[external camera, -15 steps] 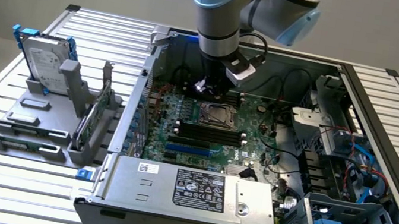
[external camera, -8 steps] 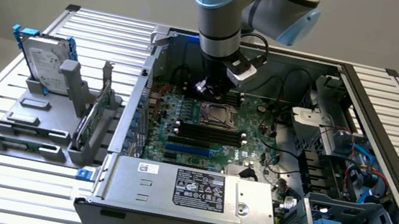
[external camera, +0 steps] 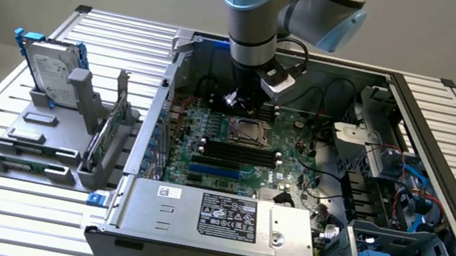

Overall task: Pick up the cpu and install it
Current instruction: 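Install the first cpu locking lever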

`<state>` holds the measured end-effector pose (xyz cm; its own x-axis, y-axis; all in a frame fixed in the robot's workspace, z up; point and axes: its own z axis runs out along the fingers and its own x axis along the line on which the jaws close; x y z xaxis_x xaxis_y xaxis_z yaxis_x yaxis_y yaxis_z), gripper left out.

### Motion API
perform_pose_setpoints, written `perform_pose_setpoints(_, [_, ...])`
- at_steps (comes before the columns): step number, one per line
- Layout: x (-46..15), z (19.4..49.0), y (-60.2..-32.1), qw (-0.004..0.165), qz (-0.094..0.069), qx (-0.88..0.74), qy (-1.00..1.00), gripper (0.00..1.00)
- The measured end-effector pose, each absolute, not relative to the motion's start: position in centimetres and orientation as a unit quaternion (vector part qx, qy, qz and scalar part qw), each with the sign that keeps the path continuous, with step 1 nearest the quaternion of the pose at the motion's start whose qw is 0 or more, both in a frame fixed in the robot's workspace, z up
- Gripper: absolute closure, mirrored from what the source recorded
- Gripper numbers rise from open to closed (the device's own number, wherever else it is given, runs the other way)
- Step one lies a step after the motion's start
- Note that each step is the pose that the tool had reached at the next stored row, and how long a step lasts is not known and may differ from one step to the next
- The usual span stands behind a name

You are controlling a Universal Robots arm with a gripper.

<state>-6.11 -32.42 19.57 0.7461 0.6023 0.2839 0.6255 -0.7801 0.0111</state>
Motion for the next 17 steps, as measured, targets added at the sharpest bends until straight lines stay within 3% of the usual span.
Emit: perform_pose_setpoints(17, [-5.85,19.56,-32.58,0.042,-0.137,-0.933,-0.329,0.89])
